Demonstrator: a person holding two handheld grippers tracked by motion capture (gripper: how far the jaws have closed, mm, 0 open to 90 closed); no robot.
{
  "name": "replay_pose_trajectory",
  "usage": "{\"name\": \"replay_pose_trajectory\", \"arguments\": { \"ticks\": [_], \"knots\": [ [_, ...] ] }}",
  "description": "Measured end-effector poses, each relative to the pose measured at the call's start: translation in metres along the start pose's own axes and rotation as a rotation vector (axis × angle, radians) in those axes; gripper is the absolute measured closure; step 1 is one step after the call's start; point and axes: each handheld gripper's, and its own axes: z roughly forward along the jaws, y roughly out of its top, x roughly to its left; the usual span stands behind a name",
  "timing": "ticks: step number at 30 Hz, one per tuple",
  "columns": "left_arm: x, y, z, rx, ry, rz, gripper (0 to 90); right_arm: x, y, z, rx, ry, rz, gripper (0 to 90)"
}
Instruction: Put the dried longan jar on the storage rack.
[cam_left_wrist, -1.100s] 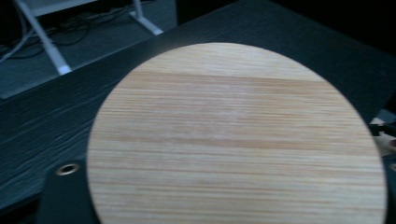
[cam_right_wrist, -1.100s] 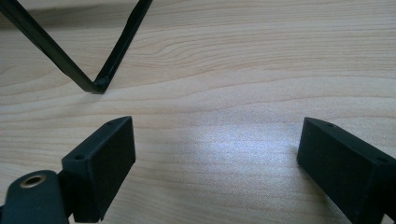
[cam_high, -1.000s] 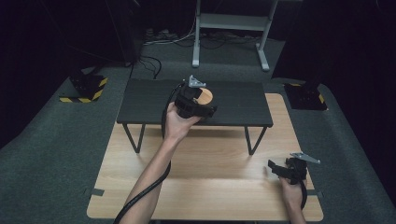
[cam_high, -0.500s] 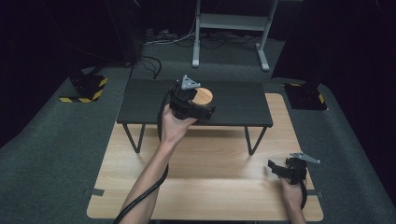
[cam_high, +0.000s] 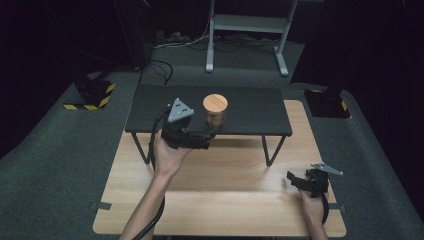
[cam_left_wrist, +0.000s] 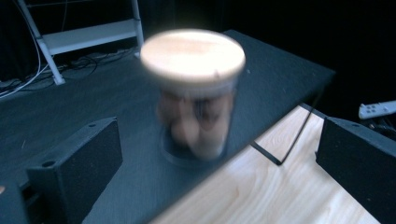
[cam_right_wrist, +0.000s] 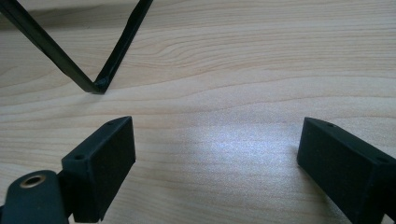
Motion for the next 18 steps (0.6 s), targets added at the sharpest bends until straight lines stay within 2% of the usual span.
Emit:
{"name": "replay_pose_trajectory", "arguments": {
  "ticks": [3, 6, 7, 8, 11, 12, 14, 18],
  "knots": [
    [-0.003, -0.021, -0.014, -0.009, 0.011, -0.02, 0.4, 0.001, 0.0, 0.0, 0.001, -0.002, -0.001, 11.0],
    [-0.005, -0.039, -0.022, -0.007, 0.01, -0.022, 0.6, 0.001, 0.0, 0.0, 0.002, -0.004, -0.003, 11.0],
    [-0.007, -0.05, -0.024, -0.002, 0.01, -0.028, 0.8, 0.001, 0.0, 0.0, 0.002, -0.005, -0.003, 11.0],
    [-0.007, -0.05, -0.024, -0.002, 0.01, -0.028, 1.0, 0.001, 0.0, 0.0, 0.002, -0.005, -0.003, 11.0],
    [-0.005, -0.074, -0.022, 0.016, -0.009, -0.061, 1.4, 0.002, 0.001, 0.0, 0.003, -0.008, -0.007, 11.0],
    [-0.005, -0.074, -0.022, 0.016, -0.009, -0.061, 1.5, 0.003, 0.001, 0.0, 0.004, -0.01, -0.009, 11.0],
    [0.0, -0.089, -0.016, 0.051, -0.027, -0.102, 1.7, 0.003, 0.001, 0.001, 0.005, -0.012, -0.012, 11.0],
    [0.0, -0.113, -0.006, 0.082, -0.005, -0.146, 1.0, 0.004, 0.001, 0.001, 0.007, -0.016, -0.014, 11.0]
  ]
}}
